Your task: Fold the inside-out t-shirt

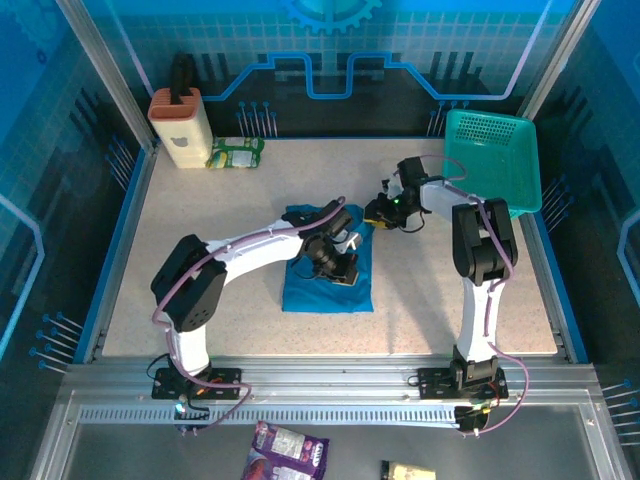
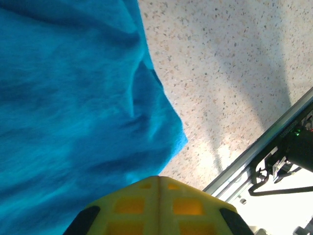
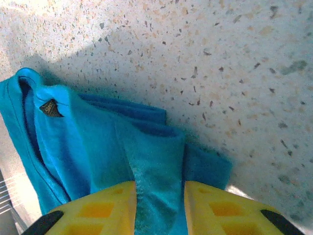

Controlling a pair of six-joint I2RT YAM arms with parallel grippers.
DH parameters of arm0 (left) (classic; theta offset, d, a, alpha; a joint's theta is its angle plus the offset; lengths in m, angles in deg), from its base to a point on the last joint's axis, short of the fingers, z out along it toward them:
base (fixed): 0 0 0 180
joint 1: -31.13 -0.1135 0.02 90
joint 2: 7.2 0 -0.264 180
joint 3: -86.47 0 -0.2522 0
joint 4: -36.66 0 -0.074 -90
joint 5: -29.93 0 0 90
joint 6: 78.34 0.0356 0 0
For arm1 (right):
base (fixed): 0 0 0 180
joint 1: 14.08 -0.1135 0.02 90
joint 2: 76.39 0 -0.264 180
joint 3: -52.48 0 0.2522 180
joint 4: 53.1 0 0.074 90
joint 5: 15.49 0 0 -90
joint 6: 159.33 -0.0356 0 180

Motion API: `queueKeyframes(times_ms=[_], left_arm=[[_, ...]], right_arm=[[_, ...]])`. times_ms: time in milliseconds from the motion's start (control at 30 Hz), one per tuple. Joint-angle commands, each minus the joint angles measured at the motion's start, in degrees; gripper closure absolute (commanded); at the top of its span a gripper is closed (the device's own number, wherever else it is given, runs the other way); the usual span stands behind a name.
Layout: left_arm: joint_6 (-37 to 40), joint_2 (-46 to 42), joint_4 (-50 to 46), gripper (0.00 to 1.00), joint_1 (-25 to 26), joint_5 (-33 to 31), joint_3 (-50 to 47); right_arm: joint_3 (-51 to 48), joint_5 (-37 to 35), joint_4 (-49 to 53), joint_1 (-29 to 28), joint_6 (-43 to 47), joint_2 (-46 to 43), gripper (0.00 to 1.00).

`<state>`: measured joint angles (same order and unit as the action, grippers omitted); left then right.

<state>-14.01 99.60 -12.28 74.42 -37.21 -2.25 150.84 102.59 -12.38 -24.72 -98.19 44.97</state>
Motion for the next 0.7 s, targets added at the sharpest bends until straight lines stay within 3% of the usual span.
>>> queueKeyframes(times_ms=[0,133,233,367,467,567,667], left_arm=[[-4.00,1.55,3.00,0.87,0.83,1.44,2.20],[-4.77,4.38,-0.48,0.67,2.20,-3.04,6.36],[-4.17,7.37,-3.11,0.63,3.41,-5.02,9.77],[-3.86,11.15,-5.59,0.62,4.35,-8.60,12.78],[-3.44,14.77,-12.20,0.63,4.72,-15.28,16.83],[-2.78,17.06,-16.24,0.65,5.04,-20.49,19.61],[-2.50,17.71,-16.02,0.75,5.10,-20.17,19.93]], right_arm=[[2.34,3.26,-2.04,0.55,0.56,1.75,0.69],[2.44,3.10,-2.56,0.54,0.39,1.91,0.75],[2.69,3.79,-3.19,0.56,0.04,2.28,0.81],[2.68,4.18,-3.62,0.51,-0.14,2.22,0.92],[2.77,4.05,-3.24,0.52,0.27,1.72,0.99],[2.48,3.90,-3.01,0.48,0.45,0.70,1.00],[2.30,3.75,-2.89,0.35,0.52,-0.28,1.00]])
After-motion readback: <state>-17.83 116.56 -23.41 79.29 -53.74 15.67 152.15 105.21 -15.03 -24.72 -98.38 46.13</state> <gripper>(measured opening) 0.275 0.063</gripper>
